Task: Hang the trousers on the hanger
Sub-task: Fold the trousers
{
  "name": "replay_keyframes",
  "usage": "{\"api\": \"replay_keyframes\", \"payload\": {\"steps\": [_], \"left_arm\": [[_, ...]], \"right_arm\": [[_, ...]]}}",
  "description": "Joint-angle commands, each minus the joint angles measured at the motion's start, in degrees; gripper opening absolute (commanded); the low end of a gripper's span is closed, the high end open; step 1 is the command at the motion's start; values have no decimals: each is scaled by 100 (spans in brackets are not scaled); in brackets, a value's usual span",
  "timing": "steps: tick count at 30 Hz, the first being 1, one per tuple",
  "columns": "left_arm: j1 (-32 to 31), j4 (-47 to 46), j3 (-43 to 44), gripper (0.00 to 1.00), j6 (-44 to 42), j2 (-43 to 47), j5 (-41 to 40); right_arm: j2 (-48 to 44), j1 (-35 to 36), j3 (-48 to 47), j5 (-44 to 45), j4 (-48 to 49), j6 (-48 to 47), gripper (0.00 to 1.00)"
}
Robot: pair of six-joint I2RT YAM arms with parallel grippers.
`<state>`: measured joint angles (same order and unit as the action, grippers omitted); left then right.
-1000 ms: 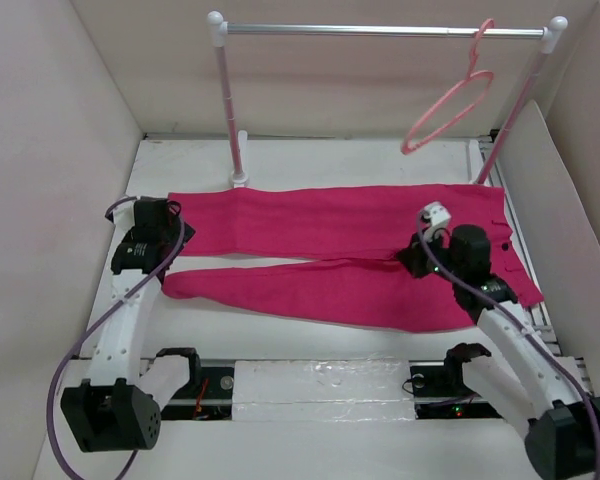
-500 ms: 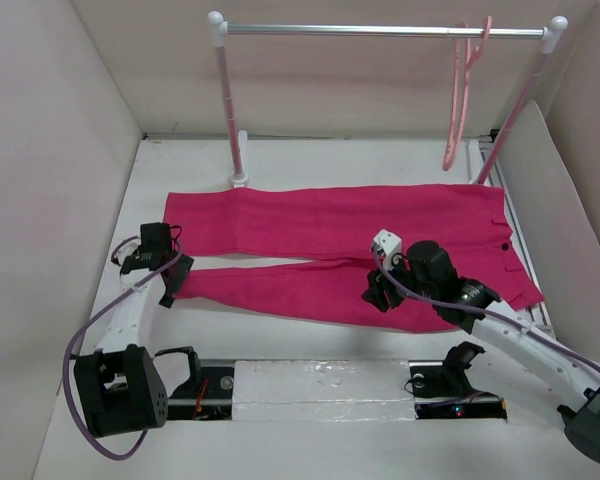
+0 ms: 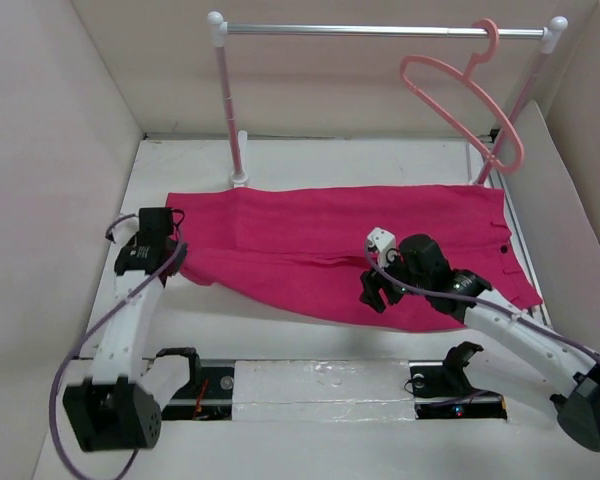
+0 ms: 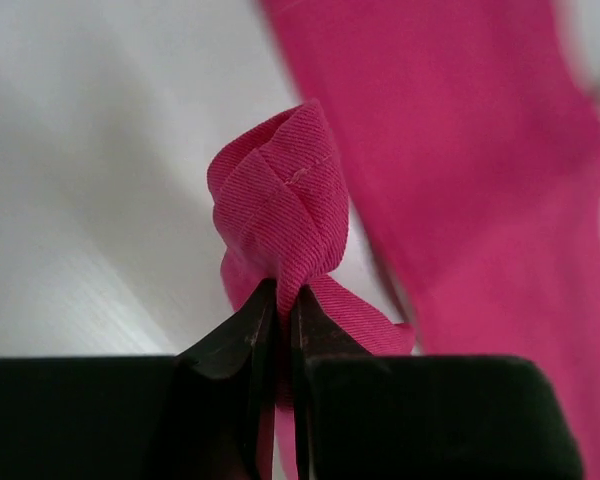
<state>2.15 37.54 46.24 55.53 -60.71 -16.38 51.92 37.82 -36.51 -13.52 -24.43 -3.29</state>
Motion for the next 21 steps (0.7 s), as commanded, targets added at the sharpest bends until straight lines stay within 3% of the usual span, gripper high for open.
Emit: {"api": "replay_keyframes", "payload": {"steps": [1, 4, 9, 11, 14, 18, 20, 21], "left_arm": [[-66, 692, 702, 0, -183, 1241, -428], [-66, 1333, 886, 0, -165, 1518, -340], [-66, 2589, 2122, 0, -297, 1404, -497], [-66, 2750, 2493, 0, -436, 1404, -437], [-66, 2680, 2365, 0, -761, 1098, -225], [-14, 1358, 2126, 1, -1550, -148, -357], [40, 880, 2806, 7, -1930, -1492, -295], [40, 834, 3229, 18, -2158, -2567, -617]], "right_arm": [[396, -231, -128, 87, 78, -154, 73], [836, -574, -233, -211, 219, -304, 77], [1083, -952, -339, -335, 403, -444, 79], [1197, -1189, -322, -493, 509, -479, 79], [1478, -1530, -321, -573, 614, -585, 81], [1979, -2032, -566, -573, 852, -786, 81], [2199, -2200, -742, -748, 764, -849, 81], [2191, -2253, -900, -749, 703, -866, 81]]}}
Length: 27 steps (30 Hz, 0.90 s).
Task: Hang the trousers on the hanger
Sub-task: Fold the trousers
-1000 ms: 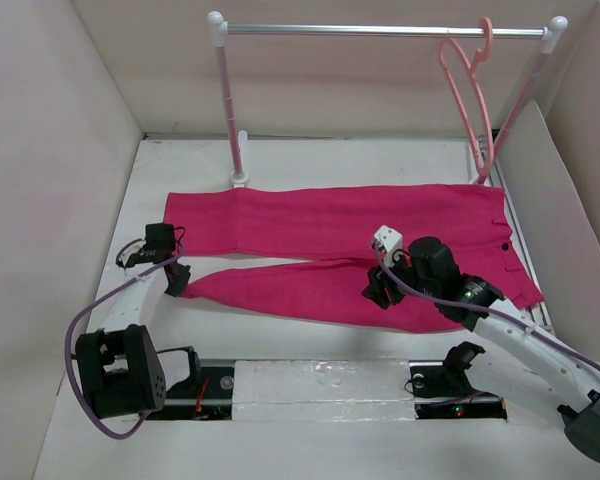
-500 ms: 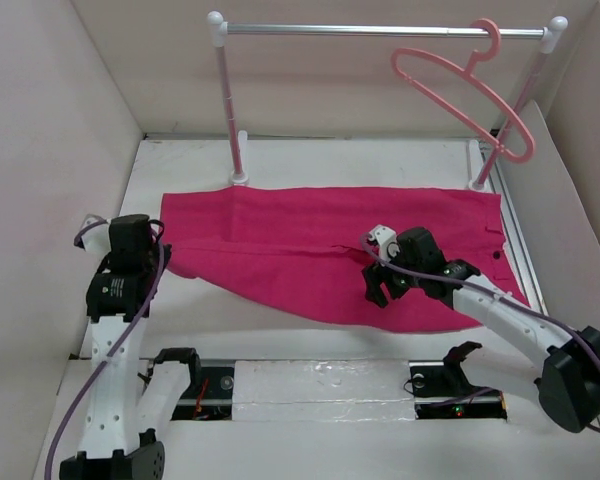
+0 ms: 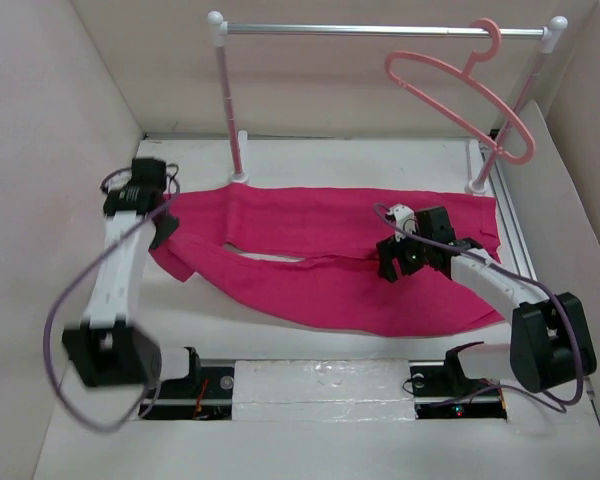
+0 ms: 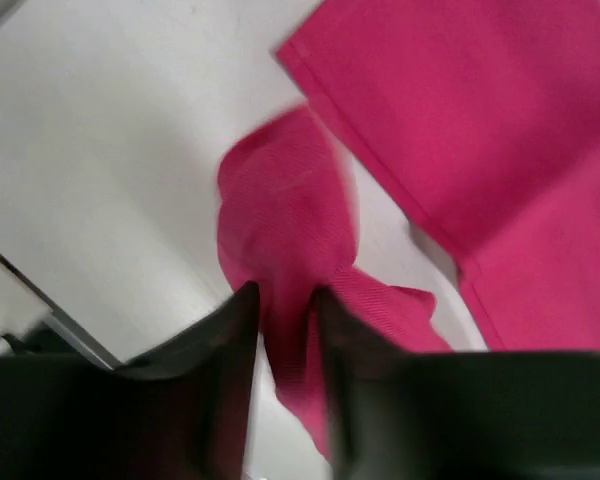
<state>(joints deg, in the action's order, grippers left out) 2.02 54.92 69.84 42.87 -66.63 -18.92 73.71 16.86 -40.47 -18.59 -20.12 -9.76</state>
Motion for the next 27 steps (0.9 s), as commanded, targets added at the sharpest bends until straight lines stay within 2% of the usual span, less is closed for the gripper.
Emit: {"api": "replay_keyframes", "payload": {"steps": [1, 2, 3, 4, 5, 6, 8, 9, 10, 11, 12, 13, 14, 15, 17, 18, 22, 23, 27], "left_arm": [[53, -799, 1273, 31, -964, -2542, -654], [-52, -633, 1799, 48, -1017, -3052, -805], [-114, -222, 2875, 82, -1157, -3519, -902], [-114, 34, 3382, 94, -1219, -4176, -1190], [-175, 202, 4187, 99, -1263, -4330, -1132], [-176, 204, 4195, 99, -1342, -4271, -1132], [-176, -259, 3734, 99, -1369, -3903, -965], [-176, -471, 3364, 99, -1378, -3371, -860], [-124, -647, 2595, 98, -1274, -3043, -798], [-45, -962, 2178, 90, -1194, -2744, -711], [34, -1096, 1721, 84, -1089, -2071, -527], [113, -1271, 1264, 66, -783, -1682, -360], [193, -1560, 364, 25, -615, -1312, -254], [254, -1650, -46, 1, -431, -578, -131], [255, -1983, -1072, 0, 60, 112, 89], [255, -2054, -1383, 0, 263, 672, 455], [255, -2152, -2823, 0, 1458, 1301, 1126], [255, -2265, -3027, 11, 1670, 1337, 1223], [255, -2634, -3714, 24, 2540, 1250, 1163]], "right_arm": [[-23, -157, -576, -198, 211, -228, 81], [-189, -157, -646, -137, 158, -237, 81], [-269, -79, -699, -84, 114, -263, 82], [-348, 9, -743, 4, 9, -263, 82], [-558, 349, -743, 231, -149, -263, 82], [-560, 353, -743, 233, -150, -263, 82], [-804, 659, -638, 373, -185, -167, 81], [-902, 974, -568, 478, -185, -106, 79], [-998, 1125, -437, 496, -159, -70, 74], [-1217, 1283, -383, 497, -142, 8, 57], [-1306, 1424, -331, 540, -133, 35, 36], [-1394, 1686, -295, 601, -159, 79, 20], [-1482, 1802, -269, 646, -202, 88, 3], [-1622, 1890, -269, 777, -307, 88, 0], [-1737, 2031, -251, 857, -378, 27, 0], [-1824, 2092, -251, 779, -413, 1, 0], [-1939, 2093, -304, 760, -554, -96, 0], [-1931, 2093, -312, 752, -563, -88, 0], [-1869, 2093, -453, 760, -773, -140, 0]]}}
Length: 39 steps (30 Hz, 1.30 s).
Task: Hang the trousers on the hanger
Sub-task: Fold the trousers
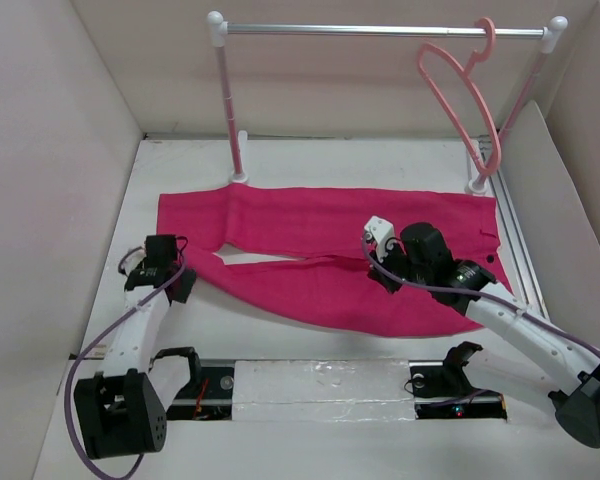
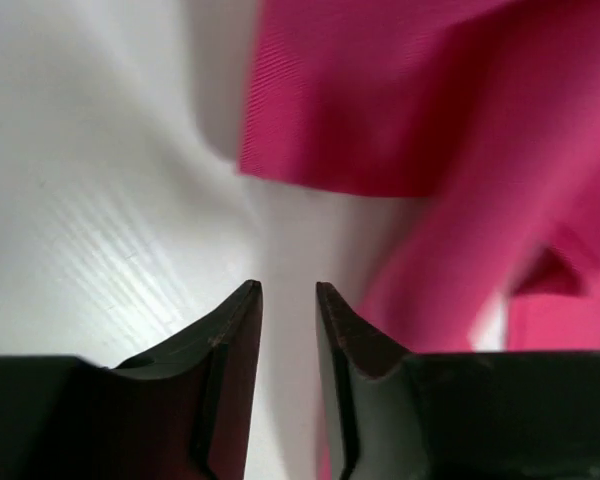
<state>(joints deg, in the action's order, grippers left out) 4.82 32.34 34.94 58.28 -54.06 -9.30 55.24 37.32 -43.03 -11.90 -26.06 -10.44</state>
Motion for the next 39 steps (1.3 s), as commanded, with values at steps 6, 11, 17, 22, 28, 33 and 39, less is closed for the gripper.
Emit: {"api": "replay_keyframes", "payload": {"steps": [6, 11, 17, 22, 28, 33, 39], "left_arm": [[-25, -518, -497, 40, 1422, -613, -342], [-25, -438, -558, 68, 1765, -457, -968], [141, -930, -699, 65, 2047, -587, -1075], [520, -1142, -585, 49, 1774, -1255, -608], [572, -1308, -646, 32, 1635, -1300, -731], [784, -1239, -226, 0, 651, -1326, -1003], [836, -238, 1128, 0, -764, -659, -1416]], "right_arm": [[-93, -6, -215, 57, -241, -152, 0], [-84, -58, 22, -181, -189, -152, 0], [-40, -111, 154, -374, -127, -116, 0], [-22, -181, 207, -348, -153, -125, 1], [21, -567, -3, -436, -223, -265, 2], [22, -840, -180, -594, -513, -371, 4], [-40, -1393, -189, -602, -909, -196, 48]]}}
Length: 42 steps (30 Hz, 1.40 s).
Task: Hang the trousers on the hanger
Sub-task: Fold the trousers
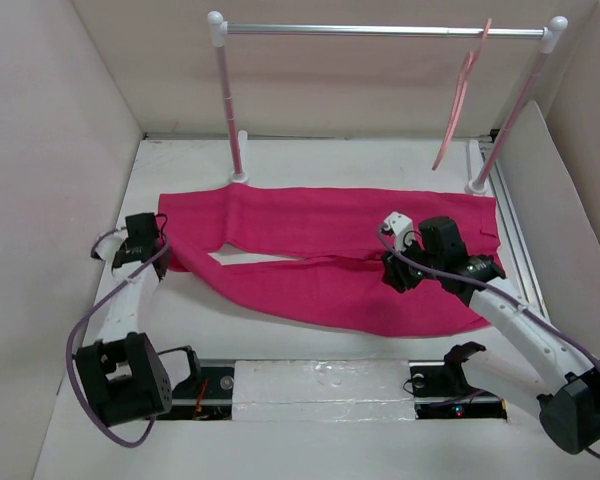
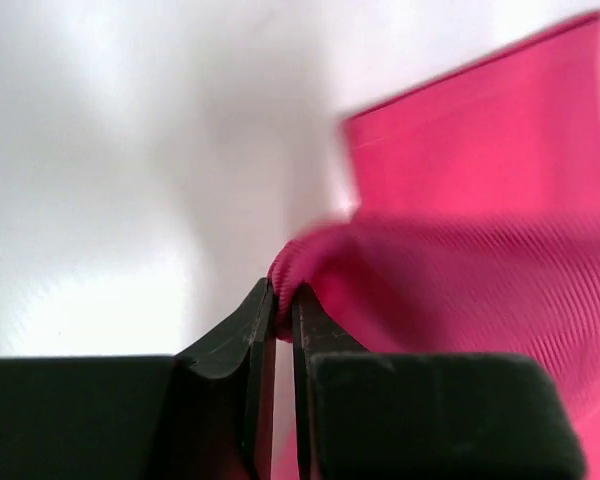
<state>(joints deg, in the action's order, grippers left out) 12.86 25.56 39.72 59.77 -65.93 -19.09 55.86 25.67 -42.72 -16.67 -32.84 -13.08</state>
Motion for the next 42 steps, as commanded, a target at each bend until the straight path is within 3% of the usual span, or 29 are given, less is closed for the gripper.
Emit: {"api": "replay_keyframes", "payload": {"steps": [1, 6, 9, 13, 15, 16, 18, 20, 21, 25, 27, 28, 30, 31, 32, 36, 38, 42], "left_arm": [[32, 537, 903, 0, -1062, 685, -437], [32, 993, 1695, 0, -1958, 1004, -191], [-187, 1617, 2310, 0, -2179, 959, -699], [-240, 1864, 2847, 0, -2418, 1328, -1262], [-240, 1935, 2708, 0, -2356, 1294, -1369], [-240, 1909, 2350, 8, -2277, 1285, -1326], [-240, 1987, 2023, 40, -1832, 1206, -1307], [-188, 2085, 2127, 64, -1819, 1249, -1221], [-188, 1997, 2153, 65, -1846, 1319, -1194], [-204, 1866, 2382, 65, -1898, 1311, -1115], [-267, 1506, 2224, 61, -2154, 1179, -701], [-267, 1287, 1884, 52, -2336, 1136, -136], [-267, 1066, 1549, 44, -2478, 750, 150], [-267, 987, 1443, 35, -2522, 574, 238], [-267, 847, 1302, 32, -2479, 77, 318], [-267, 836, 1362, 34, -2251, -490, 65], [91, 767, 1328, 44, -1891, -719, 80], [190, 687, 1056, 42, -1206, -702, 248]], "right_arm": [[-101, -325, -193, -187, -232, 112, 54], [39, -1123, 0, -897, -91, 192, 59], [276, -1493, -113, -1259, -126, -1, 60], [444, -1442, -334, -1269, -144, -72, 60], [461, -1381, -246, -1392, 5, -63, 60], [461, -1320, -228, -1366, 23, -106, 60], [462, -1319, -193, -1234, -47, -186, 60], [418, -1319, -184, -1164, -65, -239, 58], [383, -1319, -175, -1146, -65, -230, 56], [277, -1266, -105, -1128, 15, -203, 46], [286, -1266, -44, -1137, 32, -221, 21], [277, -1266, -26, -1137, 76, -230, 11], [294, -1266, 27, -1207, 155, -230, 0], [320, -1266, 62, -1225, 190, -256, 0], [373, -1266, 88, -1234, 242, -265, 0], [461, -1214, 115, -1313, 339, -265, 1], [557, -1214, 141, -1409, 427, -248, 6], [576, -1152, 150, -1445, 463, -221, 11]]}}
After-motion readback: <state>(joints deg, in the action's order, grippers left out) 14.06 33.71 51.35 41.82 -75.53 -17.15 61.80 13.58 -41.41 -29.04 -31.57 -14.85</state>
